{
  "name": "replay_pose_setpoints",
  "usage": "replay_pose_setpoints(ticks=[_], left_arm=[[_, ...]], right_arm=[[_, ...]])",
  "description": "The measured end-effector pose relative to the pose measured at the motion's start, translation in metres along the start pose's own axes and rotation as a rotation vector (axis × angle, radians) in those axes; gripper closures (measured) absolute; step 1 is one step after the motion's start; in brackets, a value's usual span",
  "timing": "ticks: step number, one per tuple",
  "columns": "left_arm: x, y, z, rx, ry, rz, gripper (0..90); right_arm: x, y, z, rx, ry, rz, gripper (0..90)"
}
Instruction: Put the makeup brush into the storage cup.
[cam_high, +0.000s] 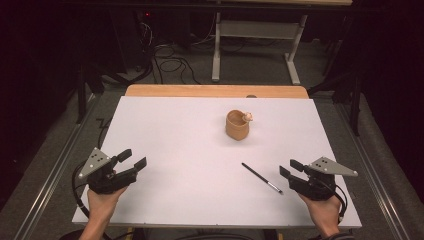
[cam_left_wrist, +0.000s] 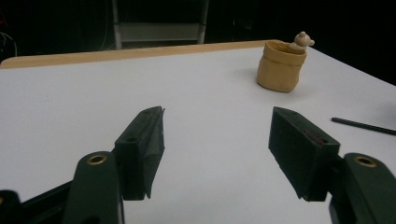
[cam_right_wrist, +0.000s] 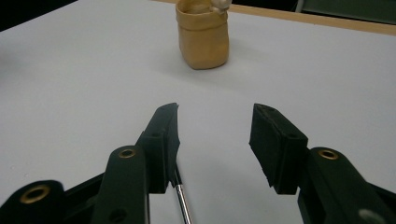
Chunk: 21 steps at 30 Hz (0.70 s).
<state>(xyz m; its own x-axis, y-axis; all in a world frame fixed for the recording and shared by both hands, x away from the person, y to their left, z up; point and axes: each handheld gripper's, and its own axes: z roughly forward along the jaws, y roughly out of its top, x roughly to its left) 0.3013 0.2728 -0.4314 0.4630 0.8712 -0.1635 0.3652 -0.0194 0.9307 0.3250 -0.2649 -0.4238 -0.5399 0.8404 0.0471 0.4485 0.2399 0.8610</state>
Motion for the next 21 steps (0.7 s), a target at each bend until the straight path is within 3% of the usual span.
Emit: replay_pose_setpoints(ticks=[21], left_arm=[[0.0, 0.0, 0.0, -0.003, -0.004, 0.0, 36.2]], right_arm=[[0.004, 0.013, 0.01, 0.042, 0.032, -0.039, 53.4]])
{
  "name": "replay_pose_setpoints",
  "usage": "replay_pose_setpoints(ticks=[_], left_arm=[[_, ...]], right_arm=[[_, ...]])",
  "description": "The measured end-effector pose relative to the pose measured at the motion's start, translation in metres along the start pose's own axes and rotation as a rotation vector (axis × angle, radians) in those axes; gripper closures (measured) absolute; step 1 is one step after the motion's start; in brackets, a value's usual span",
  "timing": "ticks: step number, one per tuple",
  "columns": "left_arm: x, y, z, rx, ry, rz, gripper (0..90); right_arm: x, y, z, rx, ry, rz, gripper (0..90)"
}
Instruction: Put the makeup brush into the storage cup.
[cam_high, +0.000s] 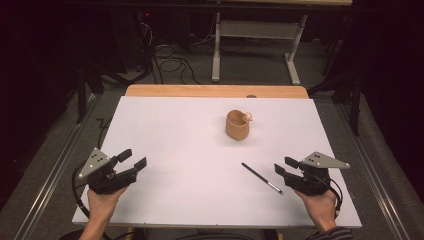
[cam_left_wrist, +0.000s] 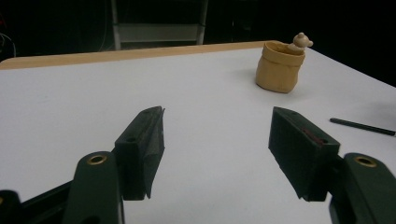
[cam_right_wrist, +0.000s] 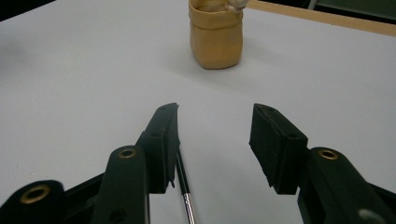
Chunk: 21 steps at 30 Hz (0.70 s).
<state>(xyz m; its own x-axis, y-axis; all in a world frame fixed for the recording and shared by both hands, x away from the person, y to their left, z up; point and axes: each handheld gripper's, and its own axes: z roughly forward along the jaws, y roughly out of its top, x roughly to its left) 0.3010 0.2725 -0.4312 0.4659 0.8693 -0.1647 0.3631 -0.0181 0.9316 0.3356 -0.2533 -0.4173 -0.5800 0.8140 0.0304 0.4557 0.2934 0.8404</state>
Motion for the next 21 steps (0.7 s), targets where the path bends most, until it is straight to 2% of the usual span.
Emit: replay_pose_setpoints(ticks=[8, 21], left_arm=[[0.0, 0.0, 0.0, -0.001, 0.001, 0.0, 36.2], [0.0, 0.0, 0.0, 0.0, 0.001, -0.001, 36.2]], right_arm=[[0.002, 0.006, 0.005, -0.014, 0.007, -0.003, 52.8], [0.003, 0.016, 0.012, 0.0, 0.011, -0.034, 52.8]])
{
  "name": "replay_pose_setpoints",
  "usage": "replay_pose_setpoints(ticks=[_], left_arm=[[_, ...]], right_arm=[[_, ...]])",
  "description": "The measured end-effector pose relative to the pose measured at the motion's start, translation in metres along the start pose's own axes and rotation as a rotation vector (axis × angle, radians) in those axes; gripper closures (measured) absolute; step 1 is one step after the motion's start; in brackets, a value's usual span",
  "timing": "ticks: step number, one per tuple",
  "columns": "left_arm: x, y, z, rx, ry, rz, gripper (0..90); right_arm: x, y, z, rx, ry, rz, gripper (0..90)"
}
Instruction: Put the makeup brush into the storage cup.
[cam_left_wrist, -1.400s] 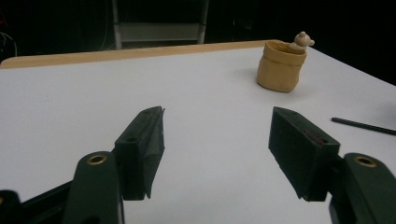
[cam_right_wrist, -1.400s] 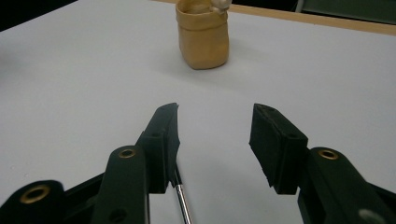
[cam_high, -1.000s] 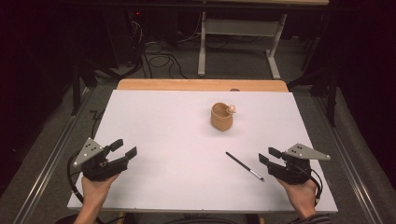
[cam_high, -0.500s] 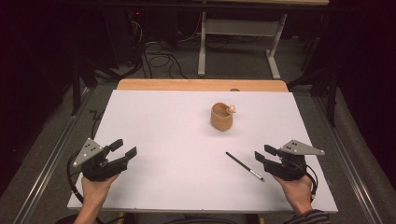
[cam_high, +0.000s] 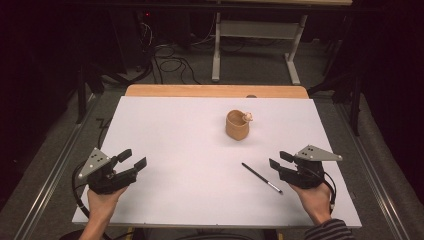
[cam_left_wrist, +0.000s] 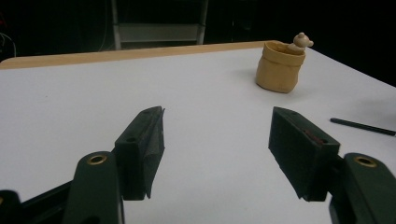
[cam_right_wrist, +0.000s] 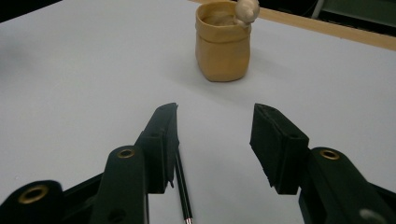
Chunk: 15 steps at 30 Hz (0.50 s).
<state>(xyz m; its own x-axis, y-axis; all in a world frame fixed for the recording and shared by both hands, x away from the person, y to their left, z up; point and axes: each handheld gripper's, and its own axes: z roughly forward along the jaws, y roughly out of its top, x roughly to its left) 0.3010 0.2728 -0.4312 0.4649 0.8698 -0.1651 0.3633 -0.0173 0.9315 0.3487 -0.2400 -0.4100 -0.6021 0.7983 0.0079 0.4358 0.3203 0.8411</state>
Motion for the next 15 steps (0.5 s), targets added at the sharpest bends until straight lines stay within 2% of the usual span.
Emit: replay_pose_setpoints(ticks=[15], left_arm=[[-0.0004, -0.0001, 0.0003, 0.003, -0.001, 0.001, 36.2]], right_arm=[[0.0026, 0.0104, 0.0088, 0.005, 0.013, -0.02, 52.3]])
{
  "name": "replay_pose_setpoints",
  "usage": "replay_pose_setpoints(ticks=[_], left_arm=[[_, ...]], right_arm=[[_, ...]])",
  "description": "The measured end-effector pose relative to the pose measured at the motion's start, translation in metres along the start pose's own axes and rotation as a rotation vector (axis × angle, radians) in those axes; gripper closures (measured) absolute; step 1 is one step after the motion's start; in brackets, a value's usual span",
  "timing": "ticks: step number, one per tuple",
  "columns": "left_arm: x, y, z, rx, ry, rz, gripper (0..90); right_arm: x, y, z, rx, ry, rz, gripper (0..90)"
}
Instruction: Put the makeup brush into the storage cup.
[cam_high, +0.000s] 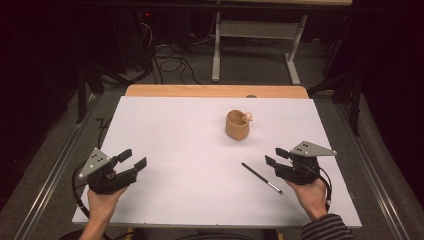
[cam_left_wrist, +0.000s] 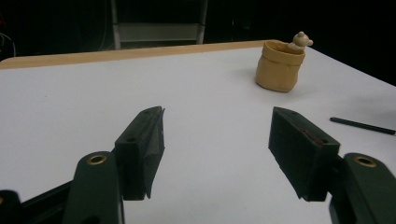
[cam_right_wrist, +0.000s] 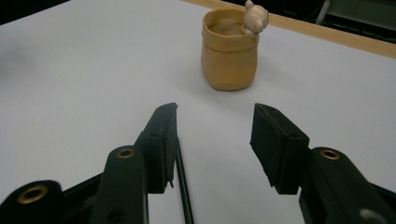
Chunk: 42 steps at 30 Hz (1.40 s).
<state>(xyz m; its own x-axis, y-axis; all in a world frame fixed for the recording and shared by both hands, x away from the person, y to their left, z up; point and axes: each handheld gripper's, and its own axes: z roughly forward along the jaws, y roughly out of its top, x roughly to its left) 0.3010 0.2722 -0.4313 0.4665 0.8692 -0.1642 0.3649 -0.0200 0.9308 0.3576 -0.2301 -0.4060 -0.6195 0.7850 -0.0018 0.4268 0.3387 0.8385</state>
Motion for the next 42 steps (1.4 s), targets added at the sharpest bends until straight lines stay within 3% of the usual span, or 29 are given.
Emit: replay_pose_setpoints(ticks=[15, 35, 42], left_arm=[[0.0, 0.0, 0.0, 0.0, 0.0, 0.0, 36.2], [0.0, 0.0, 0.001, 0.008, -0.002, 0.0, 36.1], [0.0, 0.0, 0.001, 0.006, -0.002, 0.001, 36.1]], right_arm=[[0.002, 0.017, 0.003, 0.078, 0.018, -0.036, 51.7], [0.006, 0.038, 0.012, 0.298, 0.036, -0.118, 54.0], [0.008, 0.043, 0.014, 0.346, 0.031, -0.133, 55.7]])
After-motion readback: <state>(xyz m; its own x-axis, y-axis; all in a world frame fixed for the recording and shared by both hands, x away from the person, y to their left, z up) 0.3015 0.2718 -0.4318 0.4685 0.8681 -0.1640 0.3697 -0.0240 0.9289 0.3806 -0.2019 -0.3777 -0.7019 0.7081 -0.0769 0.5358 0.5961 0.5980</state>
